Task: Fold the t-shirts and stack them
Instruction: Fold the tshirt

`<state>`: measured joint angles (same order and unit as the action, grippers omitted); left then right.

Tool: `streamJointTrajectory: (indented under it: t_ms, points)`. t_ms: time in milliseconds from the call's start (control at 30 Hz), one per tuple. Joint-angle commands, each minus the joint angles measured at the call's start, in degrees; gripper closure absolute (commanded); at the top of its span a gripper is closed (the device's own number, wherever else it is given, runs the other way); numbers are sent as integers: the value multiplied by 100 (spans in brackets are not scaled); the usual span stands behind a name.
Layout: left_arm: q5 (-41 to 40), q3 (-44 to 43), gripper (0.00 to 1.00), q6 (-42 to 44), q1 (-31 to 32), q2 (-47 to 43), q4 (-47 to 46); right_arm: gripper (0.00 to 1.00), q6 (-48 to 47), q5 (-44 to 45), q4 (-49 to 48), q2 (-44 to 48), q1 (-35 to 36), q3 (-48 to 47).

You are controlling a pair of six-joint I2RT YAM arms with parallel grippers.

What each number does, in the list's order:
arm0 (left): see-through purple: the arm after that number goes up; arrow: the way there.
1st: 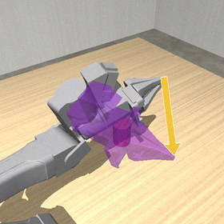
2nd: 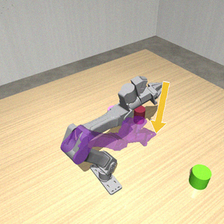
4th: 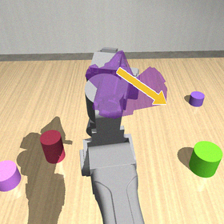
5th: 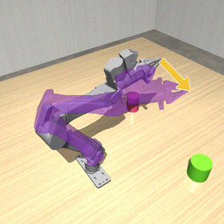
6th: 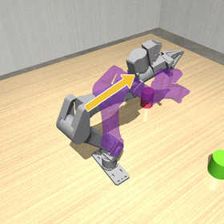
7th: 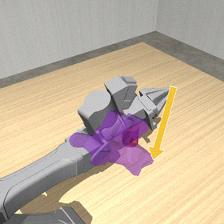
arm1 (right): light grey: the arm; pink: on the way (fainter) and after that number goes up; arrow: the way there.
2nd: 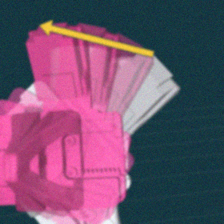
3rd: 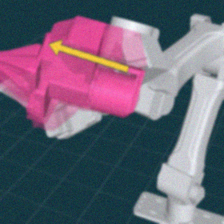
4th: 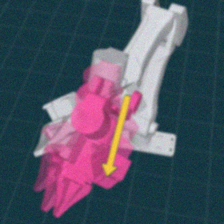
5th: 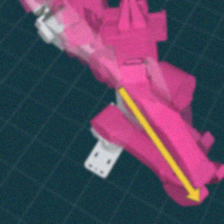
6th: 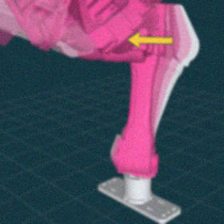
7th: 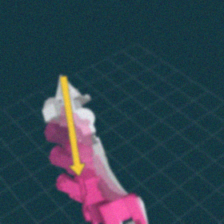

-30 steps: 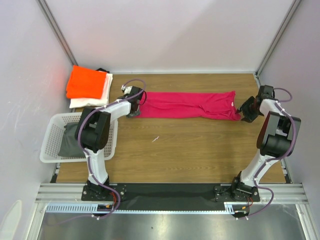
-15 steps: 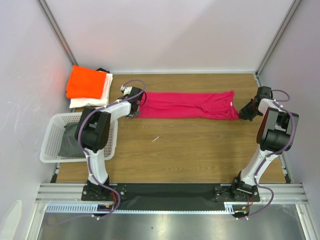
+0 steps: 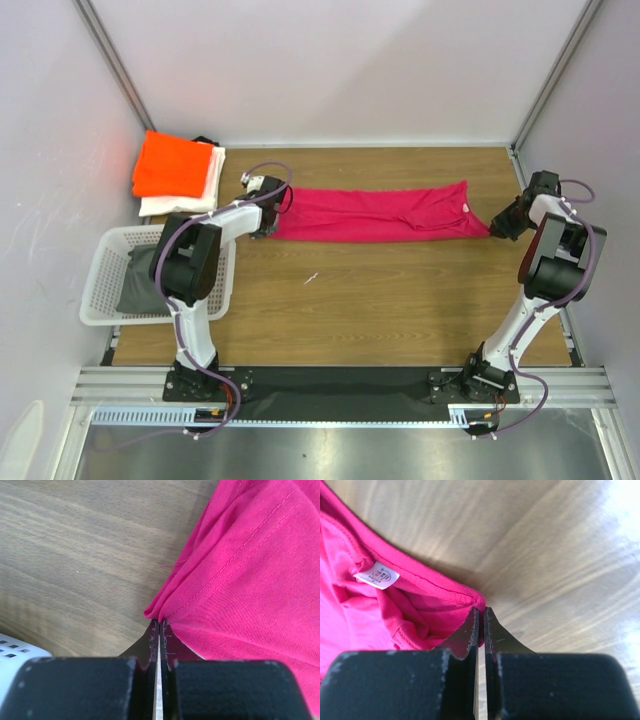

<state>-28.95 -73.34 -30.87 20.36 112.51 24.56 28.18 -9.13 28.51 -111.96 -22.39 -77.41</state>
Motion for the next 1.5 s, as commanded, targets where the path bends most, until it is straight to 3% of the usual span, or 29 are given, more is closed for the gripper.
streamJointTrajectory:
  t_ms: [0, 367, 467, 533, 567, 600, 667, 733, 833, 867, 1000, 1133, 1233, 1333, 1467]
  points:
    - [-357, 223, 100, 248, -58, -264, 278, 100, -243, 175, 154, -10, -134, -205]
    - [82, 883, 100, 371, 214, -800, 190, 99, -629, 200, 620, 614, -160, 718]
    - [205, 909, 99, 398, 275, -836, 216, 85, -709, 113, 734, 728, -186, 736]
    - [258, 848, 81, 450, 284, -940, 260, 62, -805, -106, 822, 798, -195, 578]
    - [328, 804, 60, 468, 284, -1011, 312, 54, -858, -325, 857, 903, -195, 517]
    - [381, 778, 52, 512, 293, -1090, 313, 48, -963, -422, 884, 1000, -195, 429]
    - [521, 655, 40, 678, 293, -1388, 261, 39, -1051, -528, 849, 1193, -195, 209]
    - [653, 427, 36, 854, 302, -1547, 199, 38, -1479, -984, 447, 1623, -160, 252]
    - [1467, 84, 27, 1205, 311, -1618, -108, 31, -2374, -1731, -231, 2213, 181, 375]
    - [1471, -13, 25, 1267, 319, -1575, -144, 31, -2579, -1863, -267, 2283, 261, 367]
    - [2759, -207, 20, 1549, 442, -1399, -705, 30, -2994, -1988, -479, 2276, 324, 534]
    - [3772, -435, 17, 1664, 644, -1126, -1197, 38, -3275, -2146, 66, 1854, 174, 454]
    - [4351, -611, 16, 1523, 767, -889, -1531, 48, -3398, -2128, -257, 1854, 148, 788]
    - [4705, -857, 15, 1505, 934, -574, -1691, 48, -3565, -2225, -119, 1608, 121, 762]
    - [4539, -1235, 16, 1488, 1128, -107, -1235, 43, -3513, -2278, -179, 1414, 244, 788]
